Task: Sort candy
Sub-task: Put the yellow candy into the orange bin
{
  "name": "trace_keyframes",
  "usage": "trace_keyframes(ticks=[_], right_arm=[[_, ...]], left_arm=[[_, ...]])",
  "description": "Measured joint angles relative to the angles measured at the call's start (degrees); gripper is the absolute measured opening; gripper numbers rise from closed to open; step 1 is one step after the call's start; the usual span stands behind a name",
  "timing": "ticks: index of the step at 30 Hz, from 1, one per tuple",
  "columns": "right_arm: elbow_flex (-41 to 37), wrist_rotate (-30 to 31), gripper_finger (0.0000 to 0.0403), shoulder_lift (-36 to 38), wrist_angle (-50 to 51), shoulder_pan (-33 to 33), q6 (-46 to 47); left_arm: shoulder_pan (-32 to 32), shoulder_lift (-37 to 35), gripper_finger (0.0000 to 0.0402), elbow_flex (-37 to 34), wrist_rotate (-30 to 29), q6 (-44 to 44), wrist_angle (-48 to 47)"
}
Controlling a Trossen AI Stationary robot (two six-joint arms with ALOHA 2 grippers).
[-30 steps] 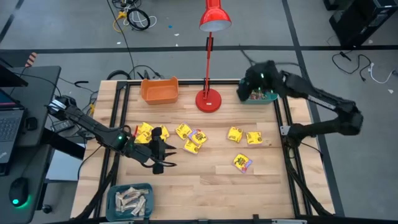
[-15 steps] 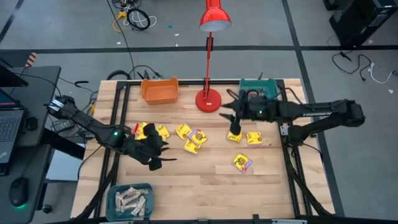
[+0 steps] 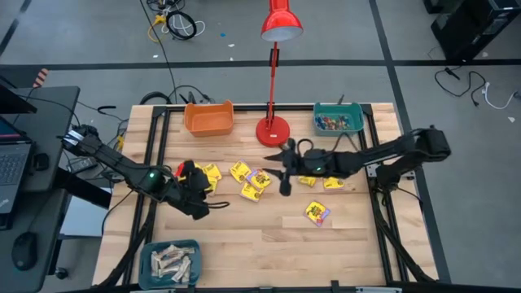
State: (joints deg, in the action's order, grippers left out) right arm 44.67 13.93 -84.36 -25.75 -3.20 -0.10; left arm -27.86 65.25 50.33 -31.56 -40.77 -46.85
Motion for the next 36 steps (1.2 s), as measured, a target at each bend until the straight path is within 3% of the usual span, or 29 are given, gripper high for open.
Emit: trace_keyframes(ticks=[8,14,23,30,36], right_arm=[[5.88,7.14,0.0165,-11.66,-1.19,-1.32,0.48],[8.02,10.45,0.0165,-15.67,-0.04,-3.41,0.43],[8.0,16.64,0.0165,-17.21,14.62,-7.79,8.44],[7.95,17.74,0.0165,-18.75,12.52,-9.24,12.62],[8.01,17.71,0.0165,-24.22,5.08,-9.04,13.2]], left_arm=[[0.0,0.0,0.0088,0.0,-3.24,1.42,0.25],[-0.39,1.61,0.0088,-0.07,-7.28,3.37,0.51],[-1.92,8.5,0.0088,-0.09,-11.56,9.25,1.25],[-1.9,13.08,0.0088,-0.1,-15.66,10.29,1.42],[-1.88,16.1,0.0088,-0.09,-20.35,10.75,2.12]])
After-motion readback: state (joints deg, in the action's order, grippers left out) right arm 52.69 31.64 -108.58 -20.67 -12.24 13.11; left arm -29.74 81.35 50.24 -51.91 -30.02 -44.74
